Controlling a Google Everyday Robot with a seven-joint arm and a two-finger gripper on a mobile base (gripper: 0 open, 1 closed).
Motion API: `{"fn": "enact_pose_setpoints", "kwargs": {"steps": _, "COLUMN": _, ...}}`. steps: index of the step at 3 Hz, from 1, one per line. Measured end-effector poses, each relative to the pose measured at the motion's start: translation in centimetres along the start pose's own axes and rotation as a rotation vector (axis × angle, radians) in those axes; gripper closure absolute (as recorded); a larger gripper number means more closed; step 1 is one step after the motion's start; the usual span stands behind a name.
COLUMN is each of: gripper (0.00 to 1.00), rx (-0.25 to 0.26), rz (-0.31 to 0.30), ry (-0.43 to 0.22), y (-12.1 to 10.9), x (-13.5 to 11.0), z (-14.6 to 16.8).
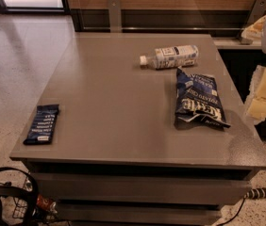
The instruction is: Move blue plastic bottle near rxbar blueberry
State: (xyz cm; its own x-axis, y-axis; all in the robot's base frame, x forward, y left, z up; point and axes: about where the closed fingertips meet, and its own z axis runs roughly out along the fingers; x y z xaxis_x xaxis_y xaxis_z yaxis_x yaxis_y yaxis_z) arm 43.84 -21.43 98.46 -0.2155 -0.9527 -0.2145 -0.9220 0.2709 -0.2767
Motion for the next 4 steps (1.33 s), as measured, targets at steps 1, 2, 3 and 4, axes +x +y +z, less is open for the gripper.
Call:
{"fn": "enact_pose_setpoints", "kwargs": {"steps": 1, "gripper": 0.00, "rx": 0.000, "rz": 0.000, "ry": 0.000, "y": 0.0, "x": 0.0, "z": 0.0}}
{"fn": "enact_pose_setpoints", "kwargs": {"steps": 2, "gripper": 0.00, "rx": 0.020, "rz": -0.015, "ry": -0.012, "y": -1.8, "x": -0.3, "z": -0.5}}
{"fn": "enact_pose_setpoints", "kwargs": {"steps": 3, "gripper": 0.00, "rx": 0.031, "rz": -0.051, "ry": -0.045, "y": -5.6, "x": -1.4, "z": -0.2}}
{"fn": "enact_pose_setpoints", "kwargs": {"steps": 4, "gripper": 0.00, "rx": 0.042, "rz": -0.066, "ry": -0.061, "y": -10.7, "x": -3.1, "z": 1.3}}
